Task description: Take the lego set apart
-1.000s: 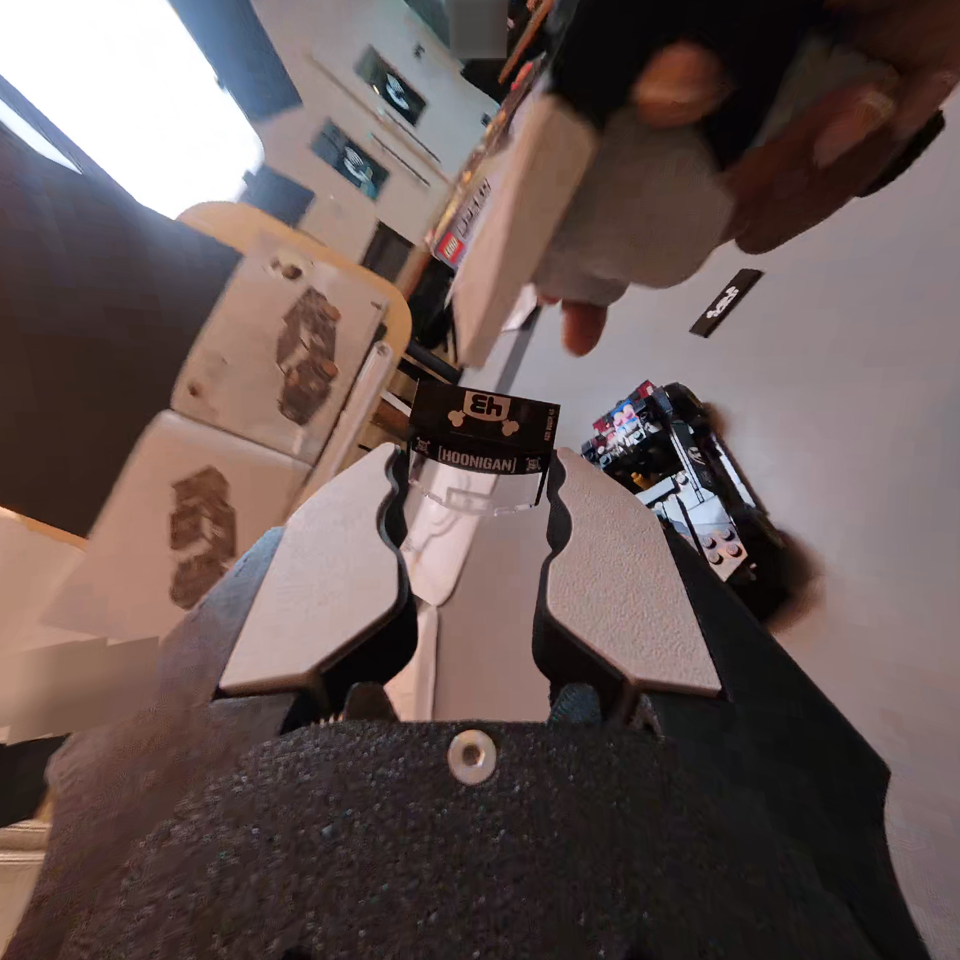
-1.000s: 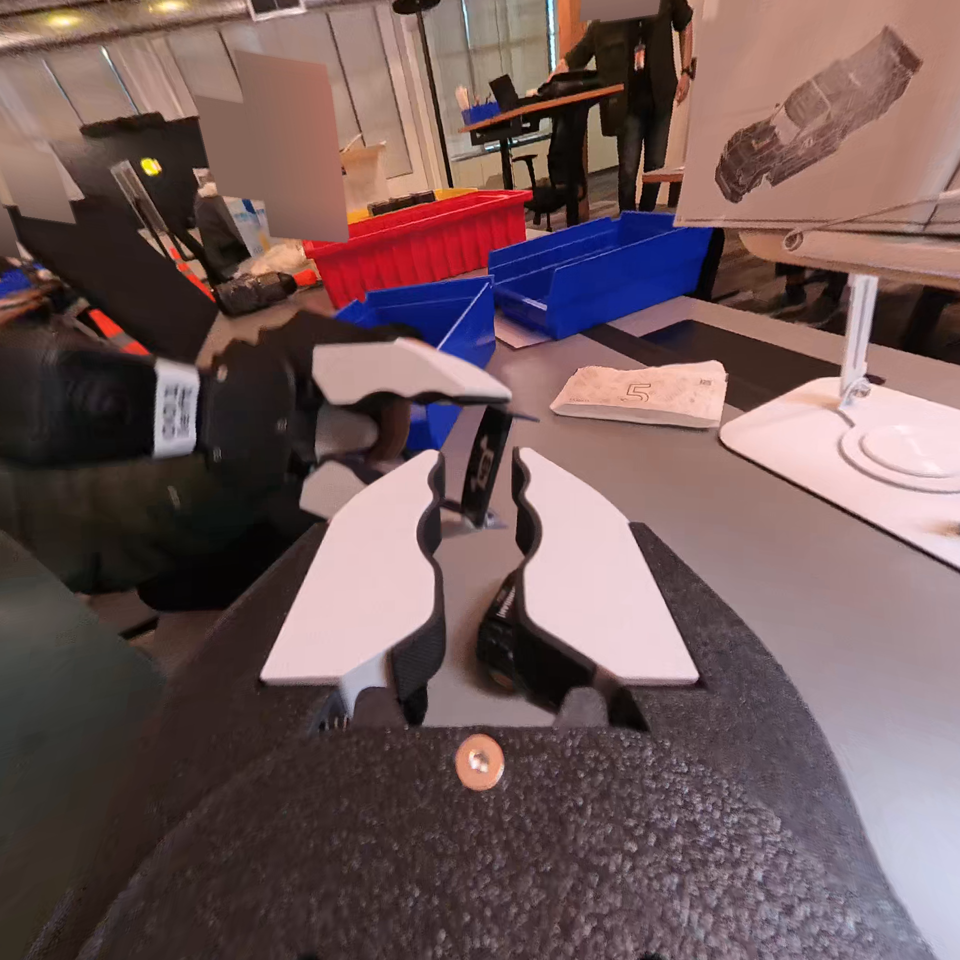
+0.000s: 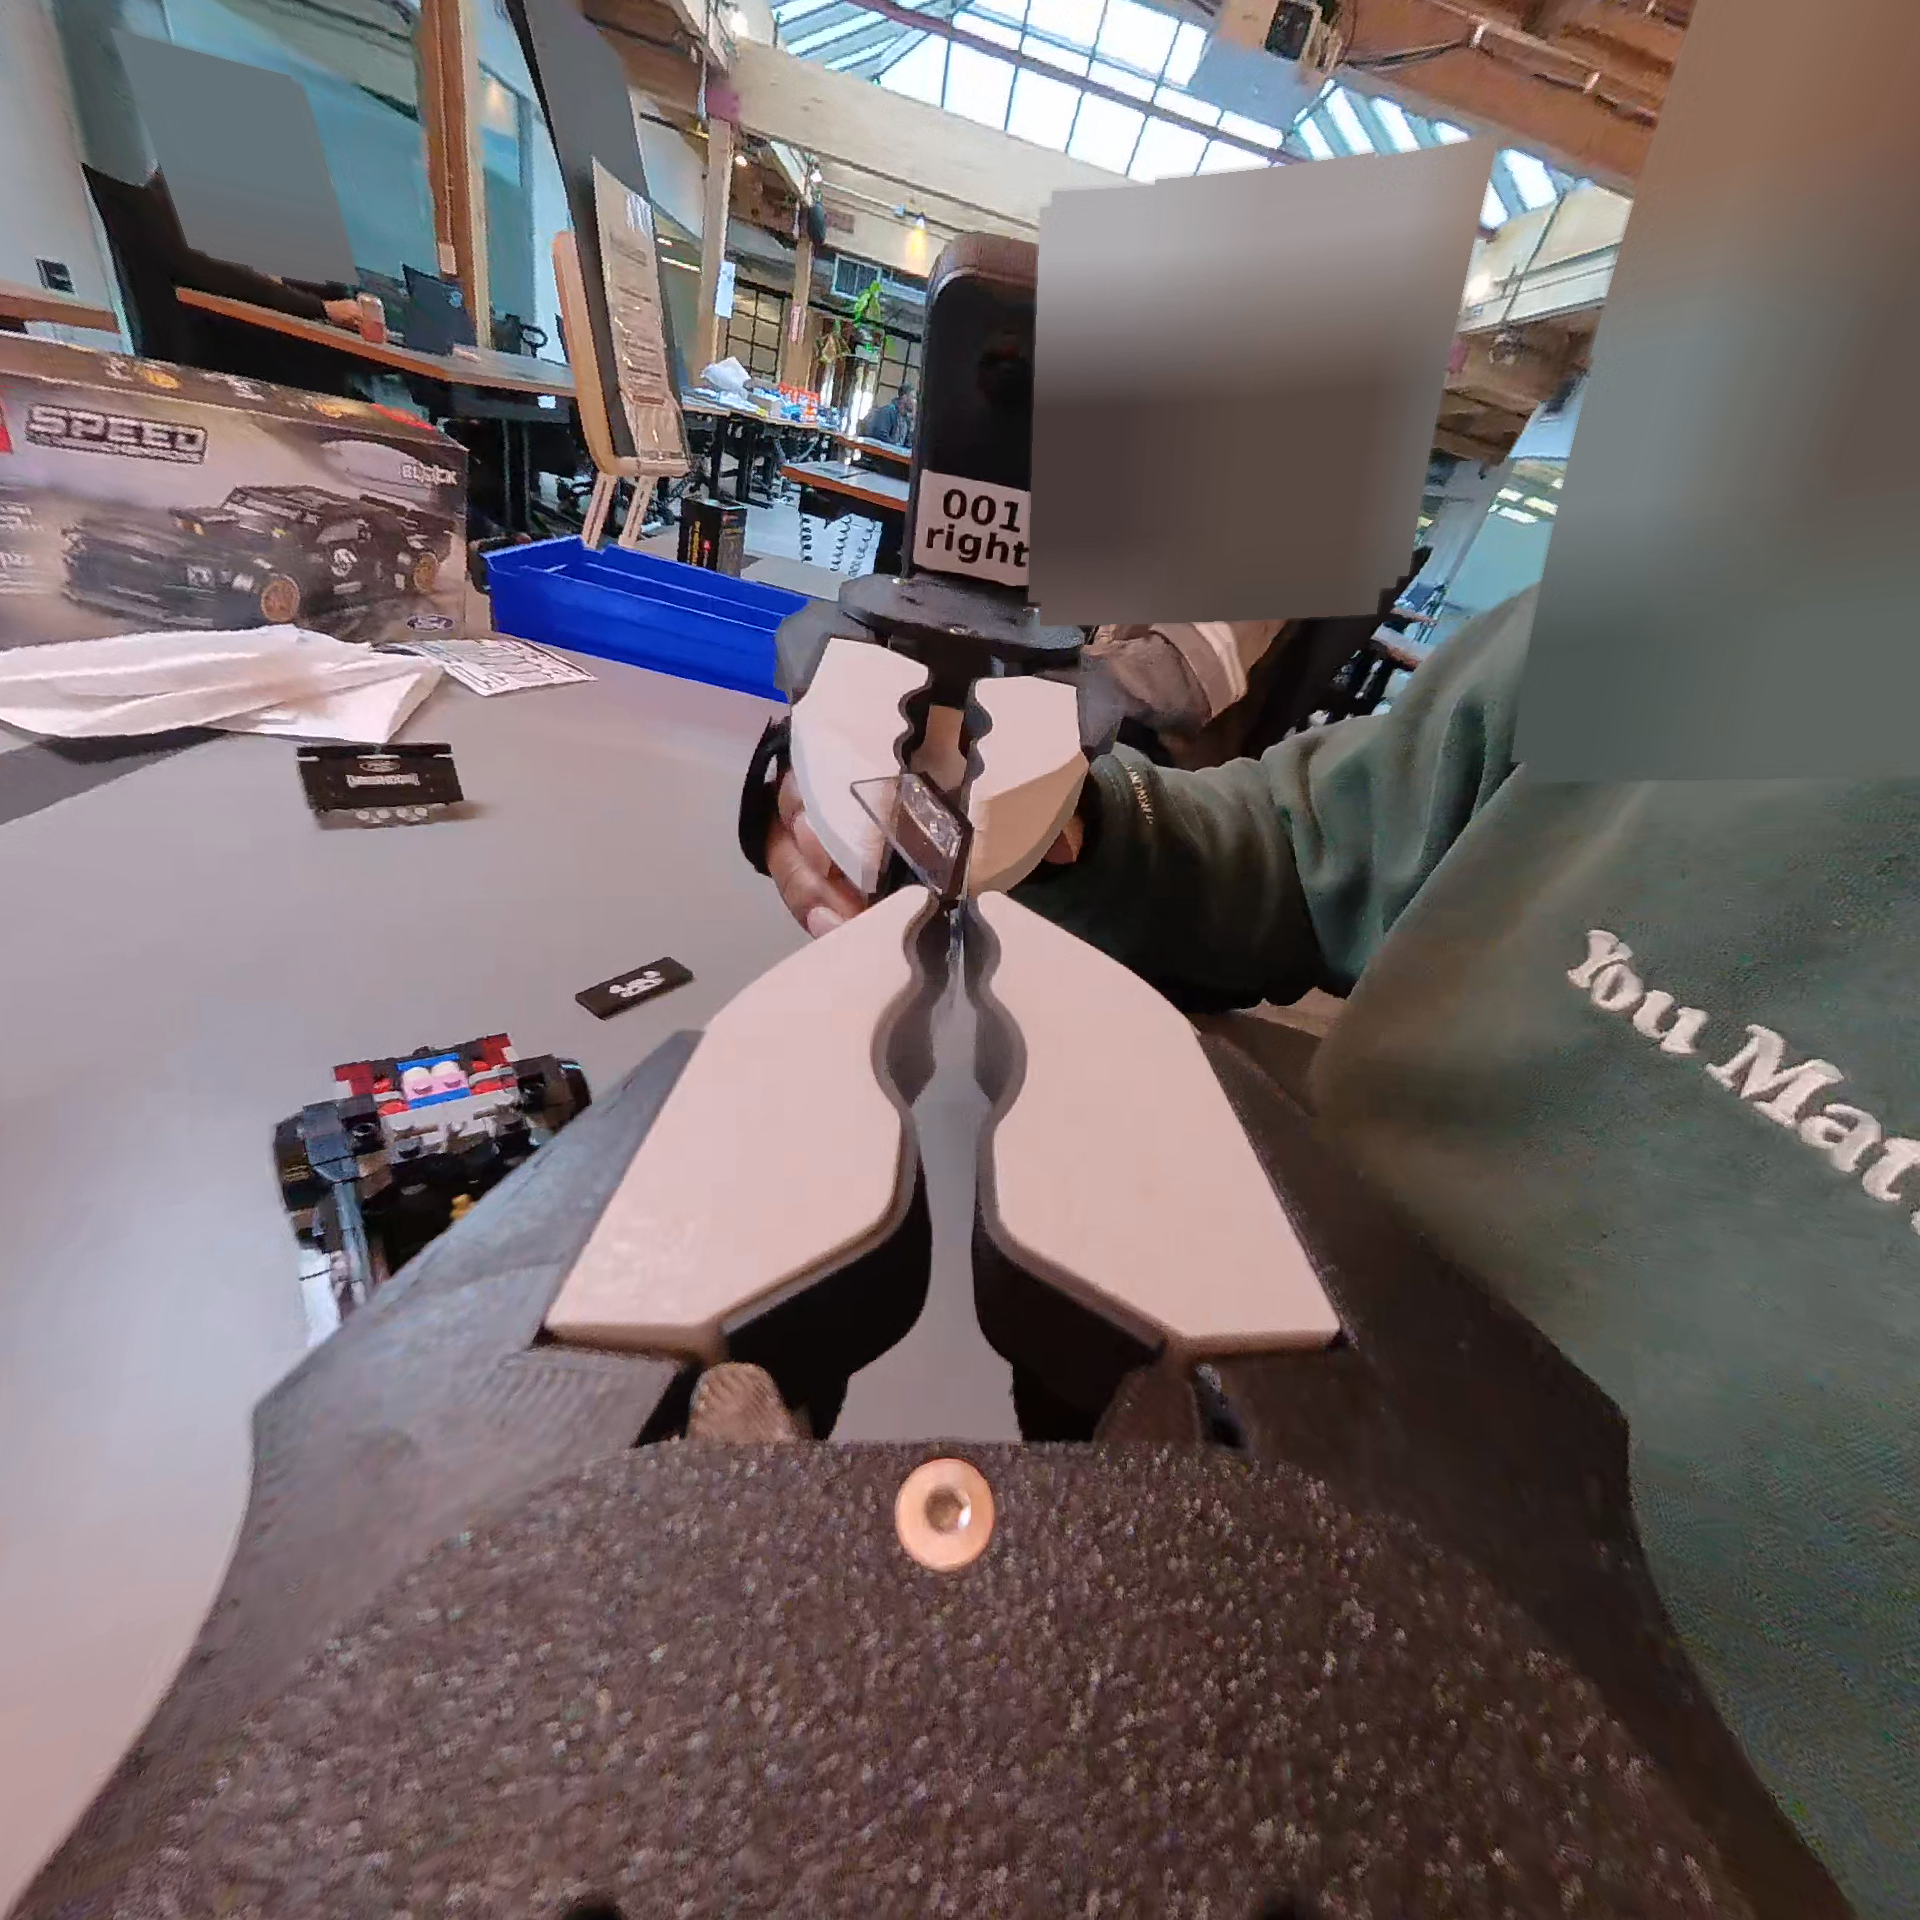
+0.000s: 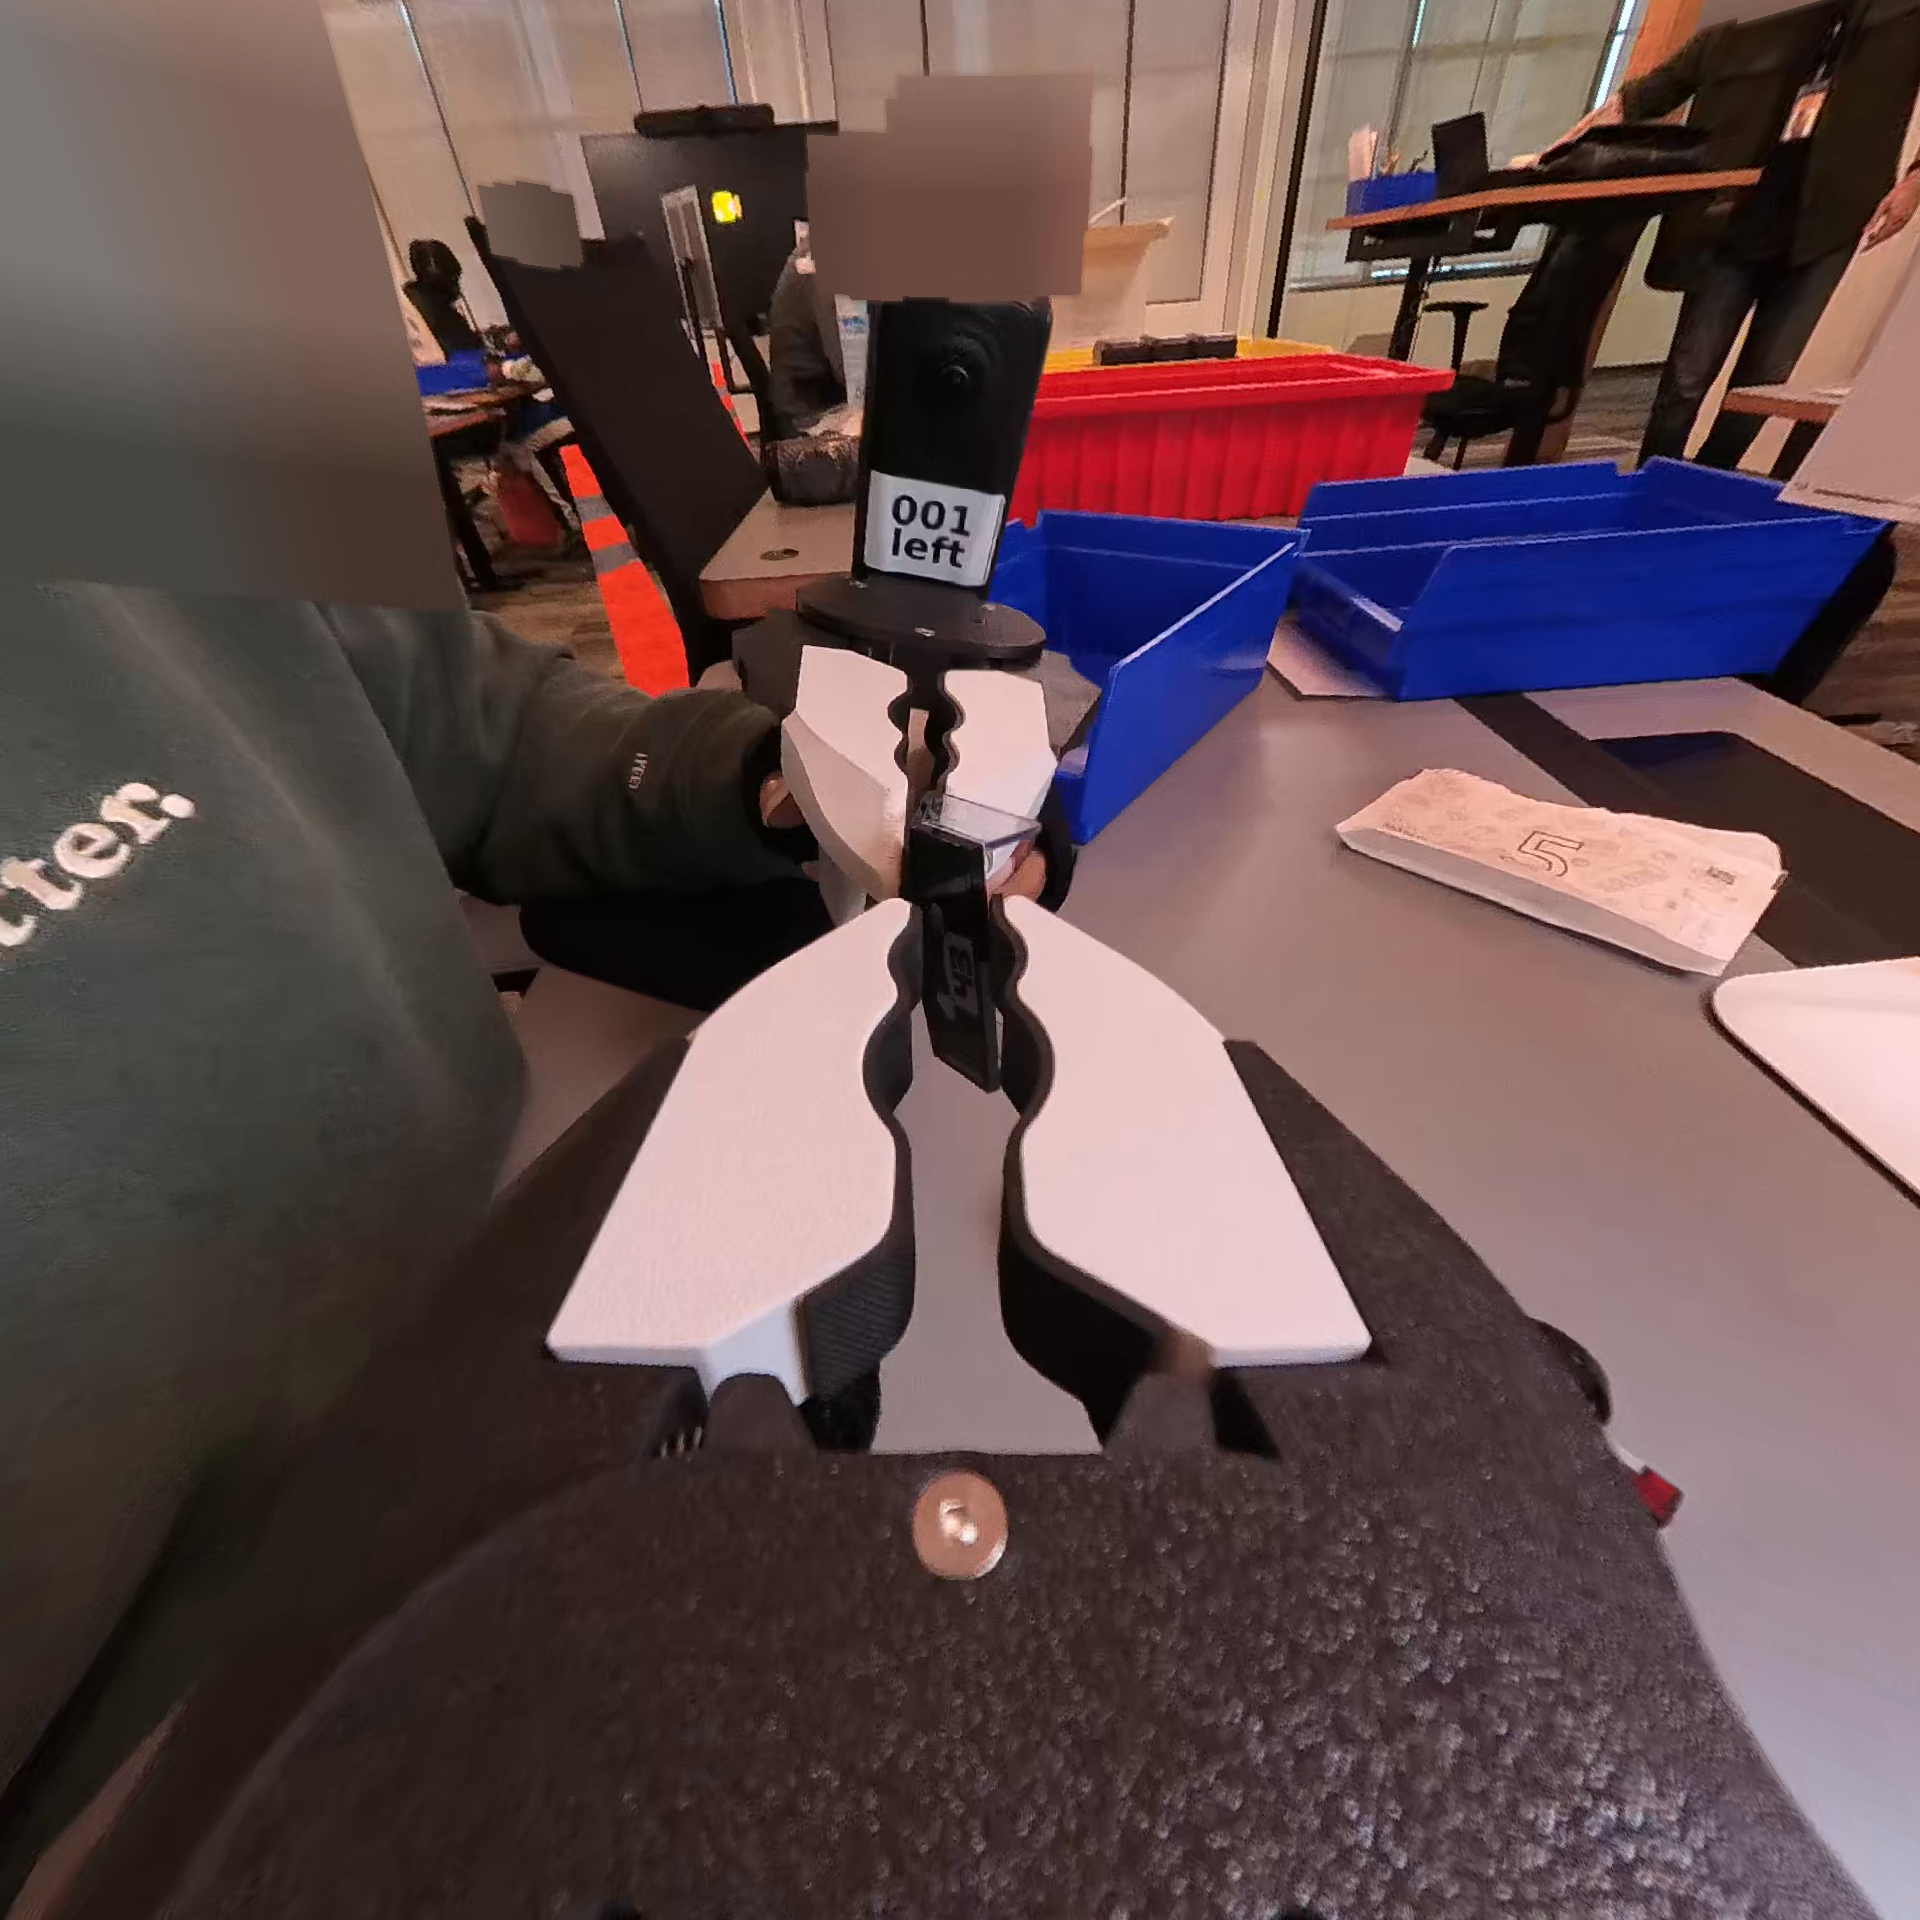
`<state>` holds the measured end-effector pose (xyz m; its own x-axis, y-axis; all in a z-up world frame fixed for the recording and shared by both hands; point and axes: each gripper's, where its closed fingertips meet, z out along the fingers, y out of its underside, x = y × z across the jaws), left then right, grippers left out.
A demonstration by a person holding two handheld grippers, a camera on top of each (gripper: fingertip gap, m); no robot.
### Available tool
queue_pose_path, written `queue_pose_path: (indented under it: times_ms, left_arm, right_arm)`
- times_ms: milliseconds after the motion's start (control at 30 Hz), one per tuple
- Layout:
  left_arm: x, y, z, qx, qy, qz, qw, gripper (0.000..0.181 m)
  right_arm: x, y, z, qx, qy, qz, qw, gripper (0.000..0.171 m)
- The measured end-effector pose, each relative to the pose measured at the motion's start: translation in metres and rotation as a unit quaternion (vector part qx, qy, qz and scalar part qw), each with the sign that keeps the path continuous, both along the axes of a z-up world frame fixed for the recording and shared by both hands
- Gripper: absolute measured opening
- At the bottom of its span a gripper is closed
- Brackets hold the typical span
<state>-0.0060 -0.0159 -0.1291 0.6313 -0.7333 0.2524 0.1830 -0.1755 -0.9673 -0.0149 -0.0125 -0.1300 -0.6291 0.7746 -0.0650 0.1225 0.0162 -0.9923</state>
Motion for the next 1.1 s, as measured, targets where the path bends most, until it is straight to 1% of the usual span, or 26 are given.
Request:
queue_pose_path:
  times_ms: [133, 300, 333, 367, 400, 433, 467, 500, 567, 600, 667, 767, 800, 900, 1000, 1067, 1100]
  left_arm:
    - [-0.004, 0.004, 0.002, -0.026, -0.048, -0.003, 0.998, 0.003]
    - [-0.006, 0.003, 0.005, -0.046, -0.091, -0.018, 0.995, 0.004]
    - [-0.016, 0.008, 0.006, -0.048, -0.106, 0.006, 0.993, 0.002]
    - [-0.027, 0.009, 0.007, -0.052, -0.128, 0.012, 0.990, 0.002]
    - [-0.025, 0.002, 0.012, -0.040, -0.133, -0.009, 0.990, 0.002]
    - [-0.010, -0.003, 0.011, -0.022, -0.087, -0.018, 0.996, 0.002]
    - [0.003, -0.003, 0.011, -0.005, -0.048, -0.014, 0.999, 0.003]
    - [0.005, -0.001, 0.016, 0.003, -0.053, -0.007, 0.999, 0.002]
    - [-0.009, 0.001, 0.026, -0.007, -0.101, -0.006, 0.995, 0.002]
    - [-0.018, 0.002, 0.023, -0.006, -0.101, 0.009, 0.995, 0.002]
    - [-0.038, 0.008, 0.015, -0.025, -0.121, 0.041, 0.991, 0.002]
    - [-0.079, 0.033, -0.007, -0.093, -0.179, 0.124, 0.972, 0.002]
    - [-0.094, 0.043, -0.017, -0.119, -0.202, 0.156, 0.960, 0.002]
    - [-0.129, 0.076, -0.055, -0.211, -0.268, 0.213, 0.916, 0.002]
    - [-0.159, 0.112, -0.094, -0.285, -0.267, 0.251, 0.886, 0.002]
    - [-0.169, 0.134, -0.108, -0.324, -0.268, 0.249, 0.872, 0.002]
    - [-0.172, 0.143, -0.113, -0.335, -0.259, 0.250, 0.871, 0.002]
  right_arm:
    - [-0.002, 0.004, 0.001, -0.004, -0.004, -0.011, 1.000, 0.011]
    - [0.000, 0.002, 0.007, 0.003, 0.017, -0.017, 1.000, 0.008]
    - [0.003, 0.002, 0.012, 0.000, 0.032, -0.012, 0.999, 0.003]
    - [0.007, 0.003, 0.020, -0.008, 0.049, -0.013, 0.999, 0.003]
    - [0.008, 0.004, 0.023, 0.007, 0.060, -0.022, 0.998, 0.003]
    - [0.007, 0.003, 0.021, 0.039, 0.069, -0.034, 0.996, 0.003]
    - [0.007, -0.001, 0.023, 0.048, 0.078, -0.033, 0.995, 0.003]
    - [0.010, -0.005, 0.028, 0.027, 0.085, -0.018, 0.996, 0.003]
    - [0.014, -0.002, 0.036, -0.006, 0.088, -0.006, 0.996, 0.003]
    - [0.015, 0.002, 0.036, -0.011, 0.087, -0.006, 0.996, 0.003]
    - [0.014, 0.013, 0.033, -0.020, 0.077, -0.020, 0.997, 0.003]
    - [0.009, 0.029, 0.026, -0.035, 0.054, -0.042, 0.997, 0.003]
    - [0.007, 0.033, 0.023, -0.036, 0.047, -0.049, 0.997, 0.003]
    - [0.002, 0.044, 0.016, -0.034, 0.030, -0.069, 0.997, 0.003]
    - [0.000, 0.053, 0.009, -0.033, 0.014, -0.085, 0.996, 0.003]
    - [0.000, 0.059, 0.006, -0.023, 0.008, -0.099, 0.995, 0.003]
    - [0.002, 0.062, 0.005, -0.018, 0.006, -0.104, 0.994, 0.003]
